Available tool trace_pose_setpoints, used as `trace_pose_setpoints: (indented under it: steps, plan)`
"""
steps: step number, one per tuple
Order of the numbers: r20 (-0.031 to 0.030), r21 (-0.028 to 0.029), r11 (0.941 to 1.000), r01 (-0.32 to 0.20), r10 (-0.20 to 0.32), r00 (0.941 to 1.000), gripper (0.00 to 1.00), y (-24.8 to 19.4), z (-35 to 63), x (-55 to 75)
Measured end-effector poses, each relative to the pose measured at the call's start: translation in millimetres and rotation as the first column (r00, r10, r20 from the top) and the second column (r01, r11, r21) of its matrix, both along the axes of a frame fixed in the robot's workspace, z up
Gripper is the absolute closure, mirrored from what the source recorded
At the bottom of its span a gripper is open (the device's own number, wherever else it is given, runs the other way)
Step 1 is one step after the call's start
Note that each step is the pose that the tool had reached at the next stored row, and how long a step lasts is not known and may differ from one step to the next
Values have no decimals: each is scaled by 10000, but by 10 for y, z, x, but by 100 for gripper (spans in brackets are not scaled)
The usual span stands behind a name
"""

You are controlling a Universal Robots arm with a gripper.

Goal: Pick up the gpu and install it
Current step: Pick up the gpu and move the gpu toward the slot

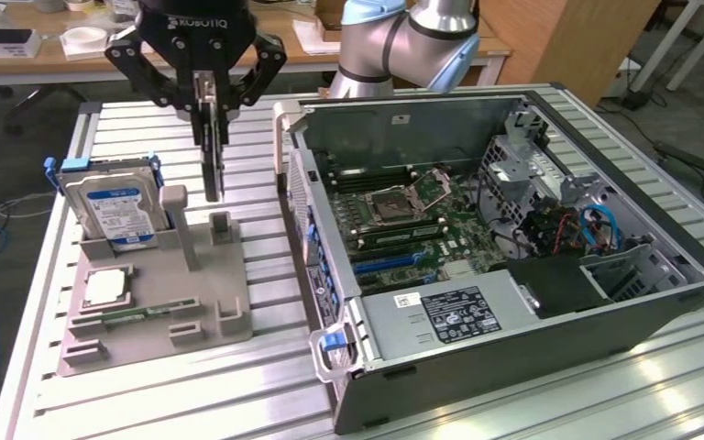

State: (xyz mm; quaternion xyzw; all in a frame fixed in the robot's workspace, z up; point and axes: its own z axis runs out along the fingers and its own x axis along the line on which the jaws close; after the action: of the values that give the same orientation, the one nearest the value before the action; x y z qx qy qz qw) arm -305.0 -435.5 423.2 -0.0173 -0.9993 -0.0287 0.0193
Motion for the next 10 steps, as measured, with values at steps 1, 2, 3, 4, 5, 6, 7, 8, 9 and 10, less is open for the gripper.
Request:
trace_pose_setpoints:
  steps: [1,2,3,4,5,6,7,8,9,10]
  plan:
    - [0,0,10000,1,-1,10000,73,0,0,8]
    - [0,0,10000,1,-1,10000,73,0,0,17]
    - [0,-1,10000,1,-1,10000,73,0,0,28]
    - [-1,-1,10000,1,-1,10000,73,0,0,40]
    - [0,-1,10000,1,-1,10000,73,0,0,52]
    - [0,-1,10000,1,-1,10000,73,0,0,66]
    - [-1,-1,10000,1,-1,10000,73,0,0,82]
    - [0,-1,10000,1,-1,10000,73,0,0,98]
    - [1,0,10000,1,-1,10000,73,0,0,113]
    - [0,0,10000,1,-1,10000,73,0,0,128]
